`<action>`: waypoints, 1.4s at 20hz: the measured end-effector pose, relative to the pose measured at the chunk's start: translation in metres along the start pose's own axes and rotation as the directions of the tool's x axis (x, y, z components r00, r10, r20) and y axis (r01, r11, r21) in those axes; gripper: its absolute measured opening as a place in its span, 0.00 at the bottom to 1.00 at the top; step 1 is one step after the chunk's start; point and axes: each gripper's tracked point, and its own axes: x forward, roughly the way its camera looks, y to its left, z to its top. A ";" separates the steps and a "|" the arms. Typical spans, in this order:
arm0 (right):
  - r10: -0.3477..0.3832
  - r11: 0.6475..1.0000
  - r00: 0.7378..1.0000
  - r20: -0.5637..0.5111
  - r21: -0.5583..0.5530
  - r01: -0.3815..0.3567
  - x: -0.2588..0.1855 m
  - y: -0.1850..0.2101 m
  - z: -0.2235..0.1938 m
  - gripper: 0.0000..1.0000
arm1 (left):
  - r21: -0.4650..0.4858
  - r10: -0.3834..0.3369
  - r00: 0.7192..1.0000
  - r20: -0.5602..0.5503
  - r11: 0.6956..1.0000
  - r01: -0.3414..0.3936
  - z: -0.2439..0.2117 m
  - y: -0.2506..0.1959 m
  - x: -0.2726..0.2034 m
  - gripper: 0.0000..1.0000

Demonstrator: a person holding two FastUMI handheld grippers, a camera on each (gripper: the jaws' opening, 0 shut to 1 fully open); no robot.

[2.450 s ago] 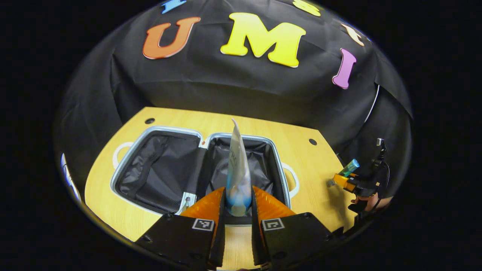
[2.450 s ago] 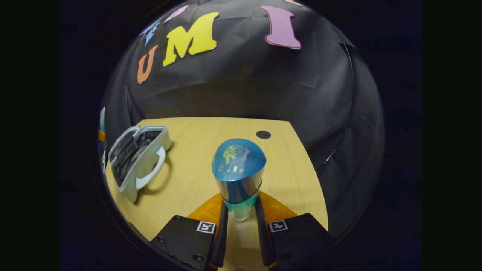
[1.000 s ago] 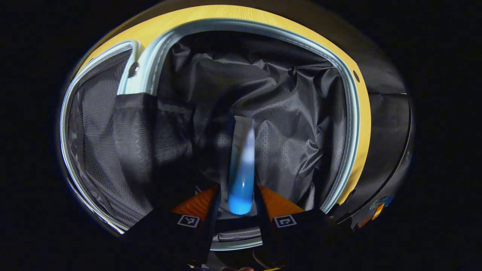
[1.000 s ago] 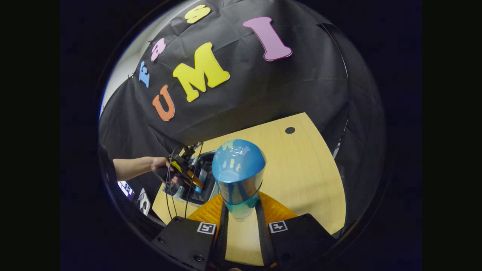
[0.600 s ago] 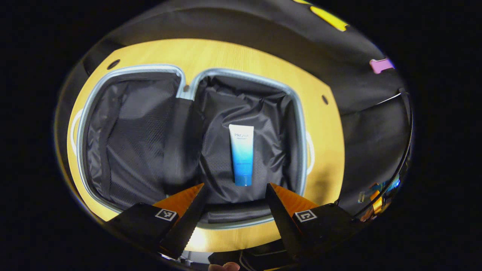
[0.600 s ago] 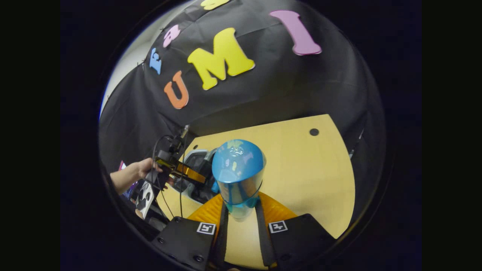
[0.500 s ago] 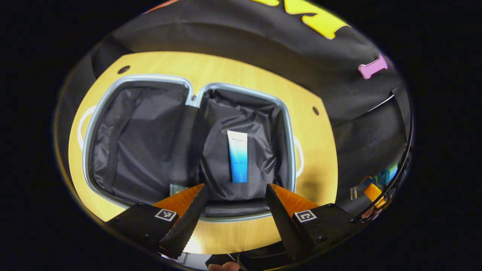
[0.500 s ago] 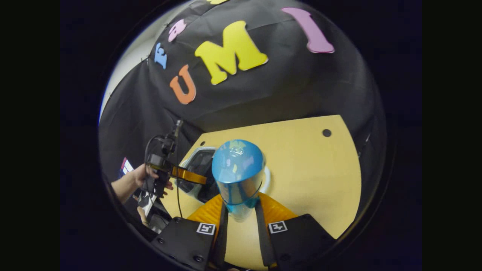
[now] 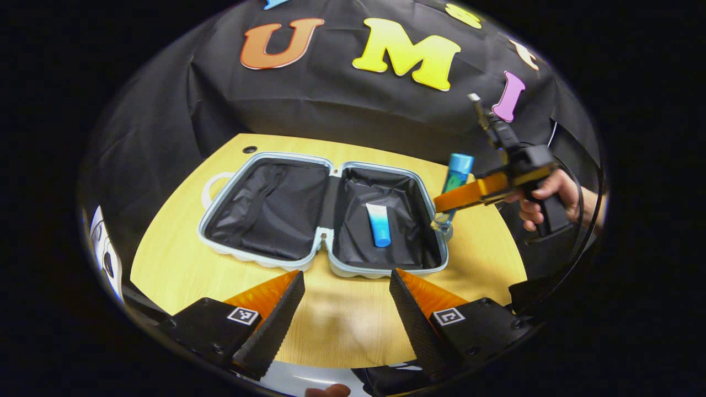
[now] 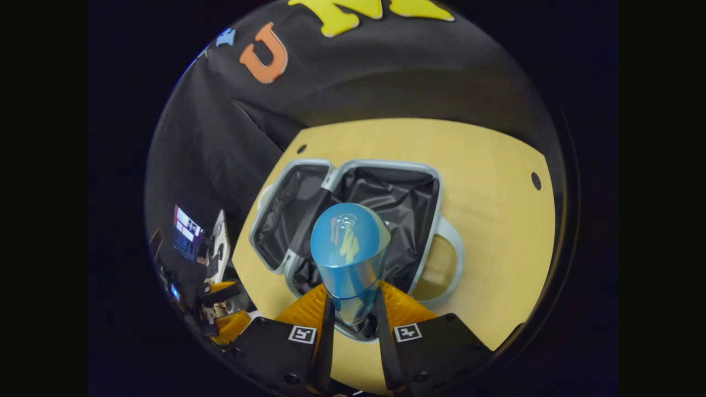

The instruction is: First open the suitcase, pack the skin care products into it, and then close the suitcase.

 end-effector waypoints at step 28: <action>-0.246 0.963 0.969 -0.026 0.105 0.247 0.042 -0.018 -0.025 0.55 | -0.273 0.134 0.981 0.141 0.958 -0.091 0.011 0.130 -0.022 0.99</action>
